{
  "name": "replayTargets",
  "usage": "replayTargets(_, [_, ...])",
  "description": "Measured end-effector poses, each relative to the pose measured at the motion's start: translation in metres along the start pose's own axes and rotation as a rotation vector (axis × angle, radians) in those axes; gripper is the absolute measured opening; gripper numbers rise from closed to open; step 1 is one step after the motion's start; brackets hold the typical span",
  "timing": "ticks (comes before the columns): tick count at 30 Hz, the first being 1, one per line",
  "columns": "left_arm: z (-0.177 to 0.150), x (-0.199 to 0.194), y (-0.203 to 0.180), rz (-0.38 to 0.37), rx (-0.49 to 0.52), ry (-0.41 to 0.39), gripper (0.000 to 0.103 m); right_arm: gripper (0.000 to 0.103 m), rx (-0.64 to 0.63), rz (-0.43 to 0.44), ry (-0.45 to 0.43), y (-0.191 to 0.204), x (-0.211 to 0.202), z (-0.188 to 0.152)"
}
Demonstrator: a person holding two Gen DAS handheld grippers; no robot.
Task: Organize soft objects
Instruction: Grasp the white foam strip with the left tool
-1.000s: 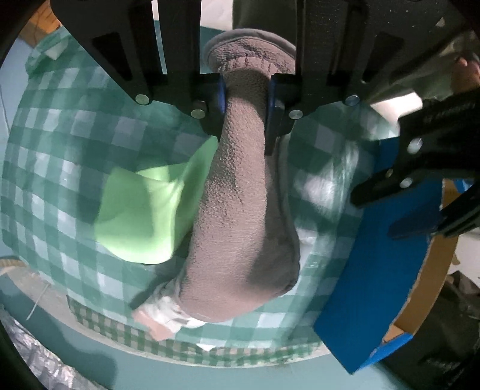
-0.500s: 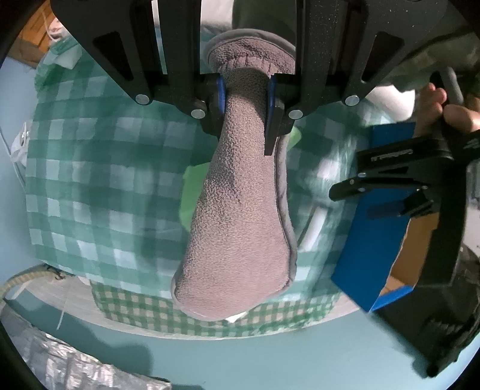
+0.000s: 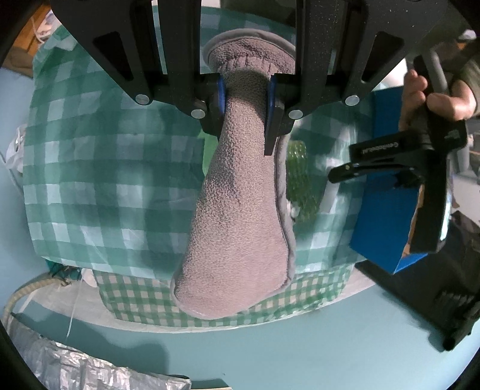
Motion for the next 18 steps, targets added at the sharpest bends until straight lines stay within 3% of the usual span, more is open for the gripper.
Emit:
replayTargets(14, [0.000,0.032,0.003,0.059,0.012,0.080,0.075,0.019,-0.014,0.008,0.004,0.000,0.007,0.009])
replayTargets(16, [0.000,0.033,0.004,0.066,0.007,0.075,0.072,0.019,-0.015,0.007,0.004,0.000,0.007,0.009])
replayTargets(18, [0.002,0.033,0.006,0.061,-0.006,0.064,0.063,0.019,-0.013,0.007,0.003,0.000,0.007,0.010])
Point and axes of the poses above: each gripper's, at about its wrist camera, not at the fingertips, and x roughly the way its jaws point, y to its left, z to its top, the point moved 9 cm from there along x, roughly the way its jaws point, and after that the axes turned 14 degrees about x, right-handed, at the moved point
